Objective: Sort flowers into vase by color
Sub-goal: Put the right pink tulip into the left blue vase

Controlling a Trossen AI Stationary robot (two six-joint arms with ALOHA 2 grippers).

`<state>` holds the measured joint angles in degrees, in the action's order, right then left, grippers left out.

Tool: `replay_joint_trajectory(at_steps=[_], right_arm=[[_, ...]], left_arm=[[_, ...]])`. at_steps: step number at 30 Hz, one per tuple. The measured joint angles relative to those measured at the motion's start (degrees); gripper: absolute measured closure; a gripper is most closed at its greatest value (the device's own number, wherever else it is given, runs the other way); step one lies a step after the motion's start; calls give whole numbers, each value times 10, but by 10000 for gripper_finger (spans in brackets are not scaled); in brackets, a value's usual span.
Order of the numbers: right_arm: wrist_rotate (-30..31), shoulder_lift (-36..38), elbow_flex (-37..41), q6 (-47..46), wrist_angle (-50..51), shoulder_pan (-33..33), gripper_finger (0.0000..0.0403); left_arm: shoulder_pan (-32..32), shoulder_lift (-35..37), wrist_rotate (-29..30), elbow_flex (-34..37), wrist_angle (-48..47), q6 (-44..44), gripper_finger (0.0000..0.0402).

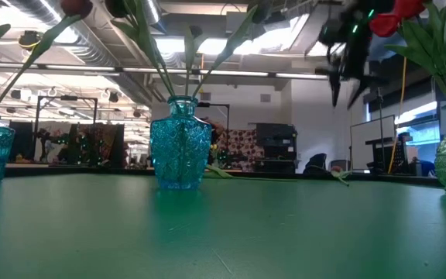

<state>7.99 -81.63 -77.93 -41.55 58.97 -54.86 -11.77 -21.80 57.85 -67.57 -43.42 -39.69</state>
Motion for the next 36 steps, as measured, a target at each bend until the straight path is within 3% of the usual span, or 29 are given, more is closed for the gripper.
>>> replay_joint_trajectory(at_steps=[12, 23, 27, 33, 36], right_arm=[[-32, -223, 0, 80, -66, -61, 238], [-59, -311, 0, 90, -101, -68, 242], [-60, -322, 0, 90, -107, -67, 277], [-54, -316, 0, 92, -119, -63, 385], [-27, -291, 0, 106, -112, -42, 385]], left_arm=[[0, 0, -2, 0, -10, -37, 193], [0, 0, -17, 0, -11, -35, 193], [0, 0, -1, 0, -11, -34, 193], [0, -1, -7, 0, -11, -17, 193], [0, -8, -29, 0, -10, -14, 193]])
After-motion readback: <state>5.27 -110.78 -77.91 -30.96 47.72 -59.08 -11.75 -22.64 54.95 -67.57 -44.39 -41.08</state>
